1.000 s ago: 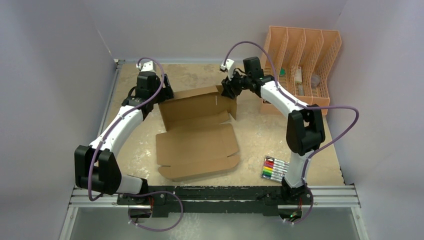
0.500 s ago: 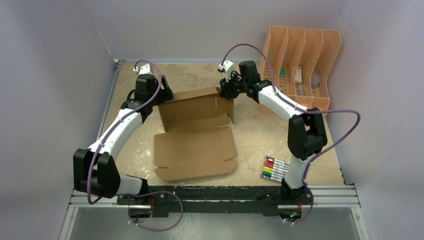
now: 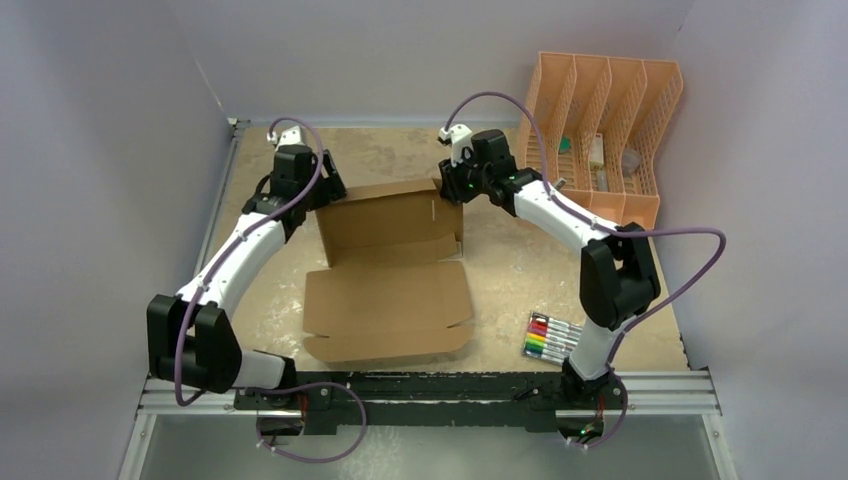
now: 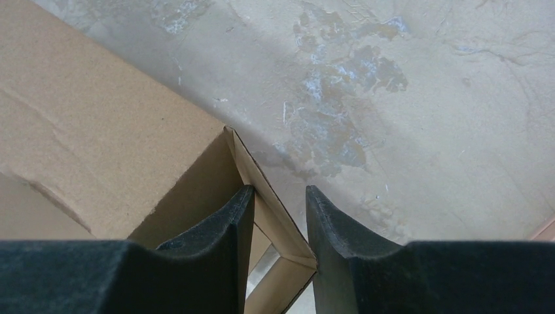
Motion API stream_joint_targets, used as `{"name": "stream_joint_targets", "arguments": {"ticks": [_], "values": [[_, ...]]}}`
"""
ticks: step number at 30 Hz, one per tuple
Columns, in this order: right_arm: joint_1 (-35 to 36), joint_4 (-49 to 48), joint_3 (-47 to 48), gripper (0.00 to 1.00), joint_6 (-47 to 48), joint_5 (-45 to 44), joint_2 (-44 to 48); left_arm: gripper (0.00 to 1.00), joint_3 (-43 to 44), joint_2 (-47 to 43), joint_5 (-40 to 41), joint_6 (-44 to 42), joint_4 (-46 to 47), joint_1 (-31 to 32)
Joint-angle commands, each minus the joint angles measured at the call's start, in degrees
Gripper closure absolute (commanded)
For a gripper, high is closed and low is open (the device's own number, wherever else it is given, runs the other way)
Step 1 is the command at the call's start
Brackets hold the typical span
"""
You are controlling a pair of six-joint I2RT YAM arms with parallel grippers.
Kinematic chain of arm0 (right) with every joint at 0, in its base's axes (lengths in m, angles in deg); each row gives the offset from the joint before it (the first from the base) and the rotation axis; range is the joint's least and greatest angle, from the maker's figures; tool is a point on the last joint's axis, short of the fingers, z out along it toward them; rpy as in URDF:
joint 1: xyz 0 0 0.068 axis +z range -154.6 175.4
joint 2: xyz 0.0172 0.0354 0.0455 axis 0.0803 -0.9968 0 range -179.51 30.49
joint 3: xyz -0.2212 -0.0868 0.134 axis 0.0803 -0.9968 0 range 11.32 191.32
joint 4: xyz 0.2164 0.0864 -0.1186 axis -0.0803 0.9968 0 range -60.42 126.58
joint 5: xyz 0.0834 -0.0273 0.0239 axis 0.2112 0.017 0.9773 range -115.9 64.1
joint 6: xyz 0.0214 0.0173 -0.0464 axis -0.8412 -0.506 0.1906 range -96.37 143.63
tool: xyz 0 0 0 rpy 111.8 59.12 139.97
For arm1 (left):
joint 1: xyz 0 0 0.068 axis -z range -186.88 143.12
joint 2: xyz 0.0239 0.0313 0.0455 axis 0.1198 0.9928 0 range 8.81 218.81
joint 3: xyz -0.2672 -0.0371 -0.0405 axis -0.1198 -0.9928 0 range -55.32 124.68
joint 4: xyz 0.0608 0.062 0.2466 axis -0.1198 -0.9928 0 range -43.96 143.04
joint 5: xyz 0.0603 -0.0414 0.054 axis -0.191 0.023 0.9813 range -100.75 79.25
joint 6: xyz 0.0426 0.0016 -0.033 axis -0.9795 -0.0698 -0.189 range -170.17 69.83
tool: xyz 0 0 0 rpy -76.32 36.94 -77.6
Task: Fold the paper box
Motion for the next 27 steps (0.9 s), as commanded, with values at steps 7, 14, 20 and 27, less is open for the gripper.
{"name": "stream_joint_targets", "arguments": {"ticks": [7, 14, 20, 27], "values": [[0.61, 4.04, -2.35, 0.9, 3.81, -2.66, 2.4, 0.25, 8.07, -6.8, 12.55, -12.68, -7.29, 0.25], [0.03, 6.74, -0.15, 0.89, 6.31, -3.55, 1.24, 0.25, -0.15, -16.88, 7.03, -16.39, -5.16, 14.82], [0.05, 6.9, -0.04, 0.89, 5.15, -1.3, -0.03, 0.25, -11.11, -19.68, 11.48, -13.47, 8.02, 28.44], [0.09, 6.96, -0.12, 0.89, 5.24, -0.94, -0.54, 0.25, -19.51, -10.95, 15.08, -19.67, 30.12, 37.91]]}}
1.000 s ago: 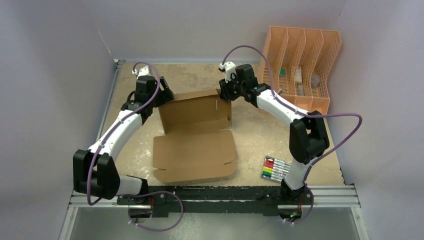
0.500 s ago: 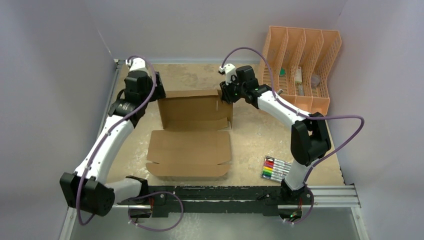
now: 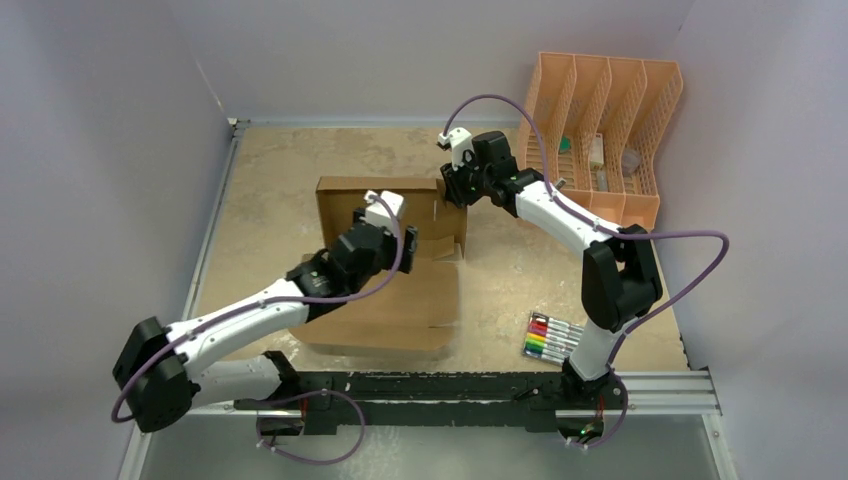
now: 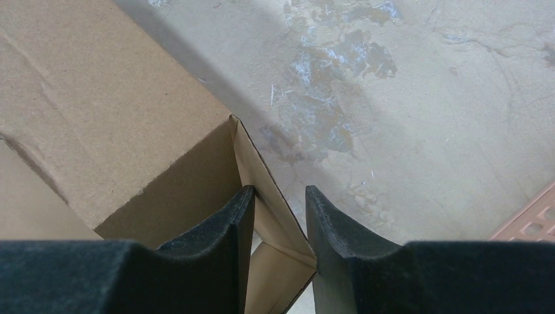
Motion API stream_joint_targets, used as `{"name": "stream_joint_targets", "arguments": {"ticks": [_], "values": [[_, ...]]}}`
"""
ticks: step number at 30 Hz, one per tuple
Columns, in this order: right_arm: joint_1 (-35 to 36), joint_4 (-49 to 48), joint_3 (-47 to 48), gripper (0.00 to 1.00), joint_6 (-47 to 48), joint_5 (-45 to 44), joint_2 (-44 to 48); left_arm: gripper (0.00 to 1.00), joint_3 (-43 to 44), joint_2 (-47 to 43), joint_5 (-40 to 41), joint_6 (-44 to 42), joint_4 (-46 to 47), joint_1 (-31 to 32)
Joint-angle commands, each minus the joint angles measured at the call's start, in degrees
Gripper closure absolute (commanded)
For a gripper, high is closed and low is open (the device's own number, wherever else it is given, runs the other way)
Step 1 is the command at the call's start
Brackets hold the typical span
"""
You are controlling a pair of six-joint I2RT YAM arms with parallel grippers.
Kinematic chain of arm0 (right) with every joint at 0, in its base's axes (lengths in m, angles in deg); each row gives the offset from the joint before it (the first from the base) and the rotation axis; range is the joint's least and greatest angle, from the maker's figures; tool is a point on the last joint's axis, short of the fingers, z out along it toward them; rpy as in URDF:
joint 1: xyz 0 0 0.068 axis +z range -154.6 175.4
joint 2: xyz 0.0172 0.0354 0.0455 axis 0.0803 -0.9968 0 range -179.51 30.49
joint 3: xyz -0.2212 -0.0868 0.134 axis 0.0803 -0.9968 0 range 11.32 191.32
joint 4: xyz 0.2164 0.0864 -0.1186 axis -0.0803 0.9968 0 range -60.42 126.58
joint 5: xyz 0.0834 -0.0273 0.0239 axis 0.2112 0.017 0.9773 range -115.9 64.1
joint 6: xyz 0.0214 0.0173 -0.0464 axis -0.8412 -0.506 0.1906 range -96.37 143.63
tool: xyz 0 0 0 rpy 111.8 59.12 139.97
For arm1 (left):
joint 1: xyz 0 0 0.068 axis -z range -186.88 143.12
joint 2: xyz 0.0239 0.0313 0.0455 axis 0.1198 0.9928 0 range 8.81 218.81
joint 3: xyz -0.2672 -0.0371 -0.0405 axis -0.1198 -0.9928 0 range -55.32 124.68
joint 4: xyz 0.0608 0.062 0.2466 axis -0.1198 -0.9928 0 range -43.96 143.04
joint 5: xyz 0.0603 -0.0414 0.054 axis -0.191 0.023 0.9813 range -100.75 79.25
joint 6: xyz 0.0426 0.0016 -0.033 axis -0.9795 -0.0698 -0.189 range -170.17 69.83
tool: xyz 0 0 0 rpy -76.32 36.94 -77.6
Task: Fold the paper box
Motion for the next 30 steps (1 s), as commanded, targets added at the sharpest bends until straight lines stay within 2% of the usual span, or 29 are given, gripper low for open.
{"name": "stream_joint_targets", "arguments": {"ticks": [1, 3, 10, 18, 25, 30], "values": [[0.11, 4.26, 0.54, 0.89, 1.04, 0.68, -1.43, 0.25, -4.01, 6.32, 2.3, -4.43, 21.63, 3.41], [0.08, 4.24, 0.46, 0.89, 1.04, 0.56, -1.43, 0.25, -5.09, 11.09, 1.03, -5.1, 27.78, 3.74], [0.14, 3.4, 0.45, 0.89, 1.56, -0.84, -1.19, 0.24, -3.2, 25.54, -1.54, -6.67, 38.54, 5.11], [0.14, 2.54, -0.53, 0.89, 1.35, -0.81, -0.21, 0.24, -4.46, 32.54, -0.34, -3.83, 46.99, 6.04], [0.14, 2.61, -0.4, 0.89, 1.48, -0.78, -0.09, 0.24, -2.81, 38.45, -3.58, -5.67, 49.2, 6.88], [0.14, 2.77, -0.64, 0.89, 1.7, -0.65, 0.23, 0.25, -1.45, 41.27, 3.31, -5.24, 48.03, 6.9]]}}
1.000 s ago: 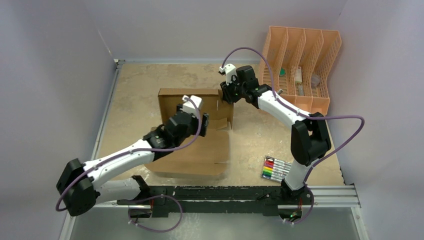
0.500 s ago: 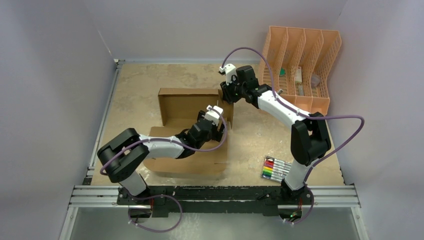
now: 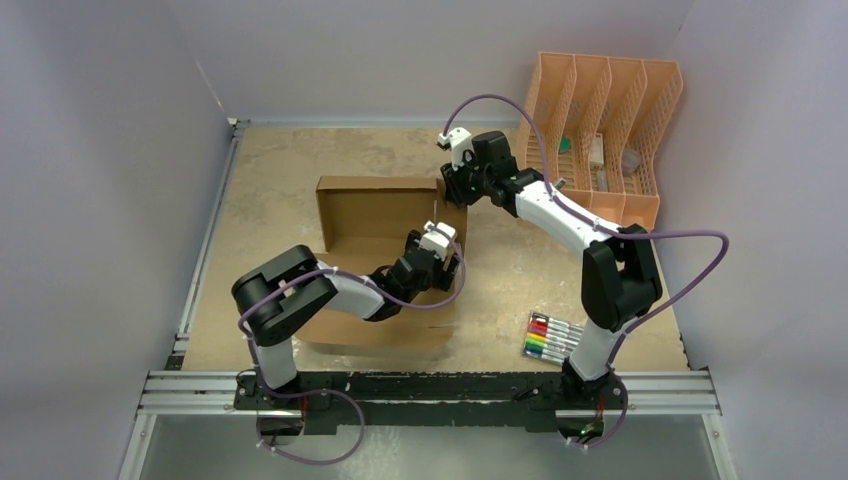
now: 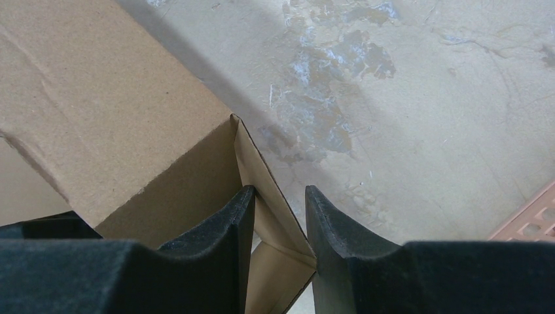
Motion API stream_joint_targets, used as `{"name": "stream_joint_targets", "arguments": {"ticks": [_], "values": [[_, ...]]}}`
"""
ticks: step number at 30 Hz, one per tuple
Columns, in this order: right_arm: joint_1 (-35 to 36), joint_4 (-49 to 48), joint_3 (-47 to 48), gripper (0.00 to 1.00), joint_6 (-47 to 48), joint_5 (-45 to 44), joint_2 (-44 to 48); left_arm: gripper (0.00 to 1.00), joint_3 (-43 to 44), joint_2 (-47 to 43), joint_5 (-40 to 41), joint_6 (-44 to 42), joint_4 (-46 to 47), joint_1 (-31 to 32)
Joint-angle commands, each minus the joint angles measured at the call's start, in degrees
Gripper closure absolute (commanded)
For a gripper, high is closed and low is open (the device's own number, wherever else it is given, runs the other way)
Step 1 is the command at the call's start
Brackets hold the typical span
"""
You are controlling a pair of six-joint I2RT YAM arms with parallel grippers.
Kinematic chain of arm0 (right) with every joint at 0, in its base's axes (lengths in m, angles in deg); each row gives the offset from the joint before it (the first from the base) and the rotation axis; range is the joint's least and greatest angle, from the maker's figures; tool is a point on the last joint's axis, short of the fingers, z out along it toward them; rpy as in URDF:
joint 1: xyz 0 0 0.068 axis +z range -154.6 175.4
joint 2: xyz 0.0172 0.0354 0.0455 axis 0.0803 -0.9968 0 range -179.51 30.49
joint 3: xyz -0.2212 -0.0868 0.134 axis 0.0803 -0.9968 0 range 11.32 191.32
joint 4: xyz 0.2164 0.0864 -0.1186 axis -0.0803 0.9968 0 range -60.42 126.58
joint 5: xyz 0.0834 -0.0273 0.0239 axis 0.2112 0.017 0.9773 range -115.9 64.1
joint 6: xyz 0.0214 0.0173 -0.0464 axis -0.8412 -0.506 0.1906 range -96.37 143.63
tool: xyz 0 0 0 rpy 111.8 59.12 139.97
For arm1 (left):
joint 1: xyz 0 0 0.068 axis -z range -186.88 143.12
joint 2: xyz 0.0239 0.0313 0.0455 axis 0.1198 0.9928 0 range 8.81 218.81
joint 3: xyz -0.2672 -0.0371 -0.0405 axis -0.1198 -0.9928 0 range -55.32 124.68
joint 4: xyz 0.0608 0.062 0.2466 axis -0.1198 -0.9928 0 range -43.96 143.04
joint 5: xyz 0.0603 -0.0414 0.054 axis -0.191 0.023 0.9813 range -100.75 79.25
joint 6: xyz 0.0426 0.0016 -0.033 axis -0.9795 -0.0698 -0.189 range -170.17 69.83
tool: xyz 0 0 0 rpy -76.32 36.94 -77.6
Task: Fold the paper box
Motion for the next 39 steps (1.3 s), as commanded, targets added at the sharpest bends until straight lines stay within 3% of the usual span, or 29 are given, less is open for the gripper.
{"name": "stream_joint_targets", "arguments": {"ticks": [1, 9, 17, 22, 26, 30, 35, 39], "values": [[0.16, 2.87, -0.82, 0.89, 1.54, -0.48, 0.41, 0.26, 3.5, 1.61, 7.06, -0.24, 2.64, 0.33], [0.27, 2.79, -1.66, 0.89, 2.12, -0.22, 1.36, 0.43, 4.72, 2.91, 17.51, 7.55, 1.1, 0.23], [0.94, 2.53, -2.7, 0.89, 2.14, -0.61, 2.56, 0.58, 2.81, 2.57, 16.8, 21.01, 1.84, -1.08], [1.24, 2.06, -3.49, 0.9, 1.71, -1.64, 3.52, 0.63, -1.57, 1.22, 13.63, 33.69, 4.71, -5.79], [1.55, 1.61, -3.96, 0.9, 1.31, -2.33, 3.97, 0.63, -4.43, 0.21, 11.86, 40.05, 5.49, -8.97], [1.89, 1.47, -3.99, 0.9, 1.07, -2.53, 4.06, 0.51, -4.78, -2.08, 10.01, 39.13, 4.63, -9.46], [1.89, 0.94, -4.1, 0.91, 0.61, -2.77, 3.89, 0.36, -5.51, -5.51, 8.78, 27.77, 6.22, -5.88], [1.92, 0.61, -4.0, 0.91, 0.28, -2.34, 3.67, 0.3, -7.22, -4.26, 9.15, 18.08, 13.9, -1.94]]}}
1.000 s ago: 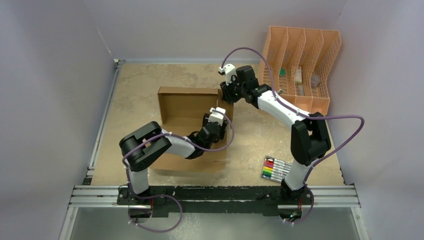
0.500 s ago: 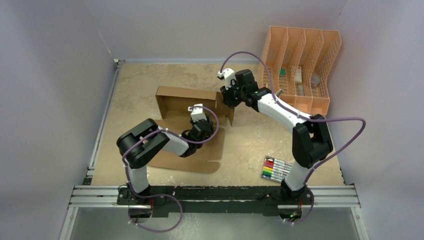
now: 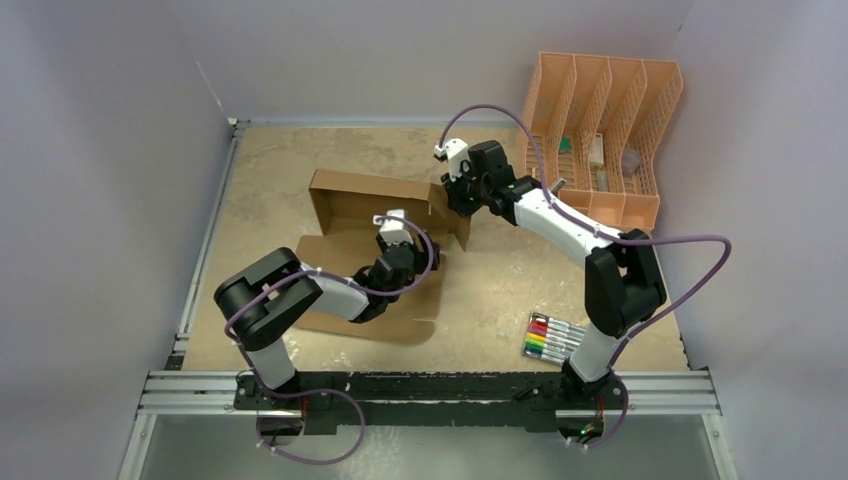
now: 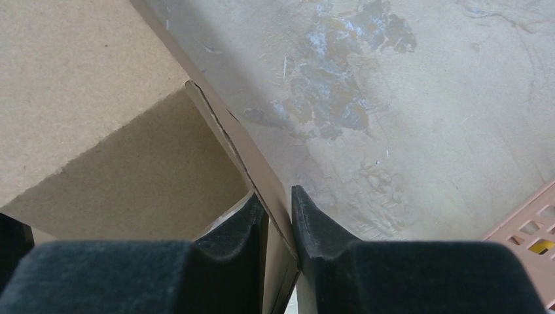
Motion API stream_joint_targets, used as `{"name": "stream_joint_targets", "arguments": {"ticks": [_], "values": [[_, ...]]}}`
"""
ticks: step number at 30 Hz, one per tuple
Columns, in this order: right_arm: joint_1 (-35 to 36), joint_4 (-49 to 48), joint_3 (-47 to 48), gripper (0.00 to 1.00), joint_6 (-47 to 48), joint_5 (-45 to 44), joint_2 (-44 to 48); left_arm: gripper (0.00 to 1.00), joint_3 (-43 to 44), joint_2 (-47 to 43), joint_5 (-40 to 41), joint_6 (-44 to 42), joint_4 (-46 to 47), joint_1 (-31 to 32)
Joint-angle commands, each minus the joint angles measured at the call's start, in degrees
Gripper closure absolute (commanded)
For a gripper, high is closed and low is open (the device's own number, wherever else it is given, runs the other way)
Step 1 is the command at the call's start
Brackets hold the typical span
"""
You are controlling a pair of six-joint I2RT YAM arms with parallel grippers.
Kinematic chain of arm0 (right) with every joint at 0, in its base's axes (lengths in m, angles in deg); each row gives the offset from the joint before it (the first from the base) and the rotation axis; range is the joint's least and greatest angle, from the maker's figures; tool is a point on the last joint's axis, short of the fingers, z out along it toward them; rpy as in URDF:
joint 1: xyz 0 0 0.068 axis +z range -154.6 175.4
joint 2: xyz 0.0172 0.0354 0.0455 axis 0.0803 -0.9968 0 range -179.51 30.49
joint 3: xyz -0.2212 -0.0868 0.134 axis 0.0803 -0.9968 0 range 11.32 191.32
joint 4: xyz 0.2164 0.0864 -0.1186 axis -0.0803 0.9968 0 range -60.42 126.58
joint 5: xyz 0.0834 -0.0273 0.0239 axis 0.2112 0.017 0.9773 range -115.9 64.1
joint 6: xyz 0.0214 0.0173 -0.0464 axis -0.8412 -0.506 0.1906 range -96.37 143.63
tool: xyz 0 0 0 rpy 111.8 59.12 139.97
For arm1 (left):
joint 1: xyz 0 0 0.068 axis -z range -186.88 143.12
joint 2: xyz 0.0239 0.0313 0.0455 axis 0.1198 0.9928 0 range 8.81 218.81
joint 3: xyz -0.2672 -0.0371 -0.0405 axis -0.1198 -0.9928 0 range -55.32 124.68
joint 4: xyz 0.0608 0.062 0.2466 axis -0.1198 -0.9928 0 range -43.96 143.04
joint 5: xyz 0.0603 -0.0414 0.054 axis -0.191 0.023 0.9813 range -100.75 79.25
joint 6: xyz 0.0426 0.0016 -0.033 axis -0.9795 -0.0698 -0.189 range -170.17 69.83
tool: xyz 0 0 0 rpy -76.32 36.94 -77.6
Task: Fold the paper box
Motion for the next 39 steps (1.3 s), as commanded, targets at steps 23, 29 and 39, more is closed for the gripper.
{"name": "stream_joint_targets", "arguments": {"ticks": [23, 29, 39], "values": [[0.59, 1.99, -0.05, 0.91, 0.67, -0.65, 1.48, 0.46, 8.77, 15.66, 13.91, -27.34, 16.72, 5.83], [0.8, 1.83, 0.08, 0.91, 0.41, -0.62, 1.47, 0.65, 6.41, 15.36, 13.48, -16.04, 16.22, 3.79], [1.24, 1.22, -0.28, 0.91, 0.41, -0.21, 1.04, 0.72, 3.29, 10.82, 12.81, -8.32, 19.34, 0.49]]}}
